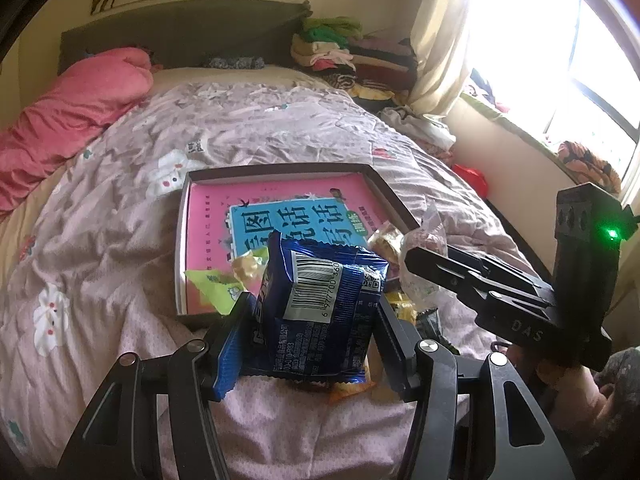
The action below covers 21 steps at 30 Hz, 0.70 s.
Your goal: Organize snacks
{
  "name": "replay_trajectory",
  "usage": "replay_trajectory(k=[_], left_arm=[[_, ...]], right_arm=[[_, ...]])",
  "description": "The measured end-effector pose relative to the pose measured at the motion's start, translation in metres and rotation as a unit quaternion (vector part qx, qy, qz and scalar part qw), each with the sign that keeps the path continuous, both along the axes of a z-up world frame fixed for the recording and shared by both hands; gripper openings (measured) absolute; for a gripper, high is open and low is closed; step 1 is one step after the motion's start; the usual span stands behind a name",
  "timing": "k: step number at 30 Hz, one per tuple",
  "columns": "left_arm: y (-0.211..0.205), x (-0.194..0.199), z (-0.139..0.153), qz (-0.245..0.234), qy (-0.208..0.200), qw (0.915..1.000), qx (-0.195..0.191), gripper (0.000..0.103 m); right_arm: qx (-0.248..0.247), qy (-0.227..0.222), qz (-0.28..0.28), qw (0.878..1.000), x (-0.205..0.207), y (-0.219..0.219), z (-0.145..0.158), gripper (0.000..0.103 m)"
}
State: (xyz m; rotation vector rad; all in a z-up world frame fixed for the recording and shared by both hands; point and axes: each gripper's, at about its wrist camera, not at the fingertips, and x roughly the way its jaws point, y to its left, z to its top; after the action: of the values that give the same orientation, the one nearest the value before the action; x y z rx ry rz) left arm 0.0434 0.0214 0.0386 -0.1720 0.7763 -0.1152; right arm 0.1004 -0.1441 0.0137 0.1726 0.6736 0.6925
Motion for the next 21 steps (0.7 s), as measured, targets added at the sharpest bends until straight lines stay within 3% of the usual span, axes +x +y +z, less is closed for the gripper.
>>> replay_trajectory(k=[21], left_arm=[[-0.004,0.024,0.013,0.002,-0.020,0.9998,-0.008,0.060]], right_arm=[[0.006,-0.016,-0.018,1.000,0.004,-0.007,0.009,0.041]])
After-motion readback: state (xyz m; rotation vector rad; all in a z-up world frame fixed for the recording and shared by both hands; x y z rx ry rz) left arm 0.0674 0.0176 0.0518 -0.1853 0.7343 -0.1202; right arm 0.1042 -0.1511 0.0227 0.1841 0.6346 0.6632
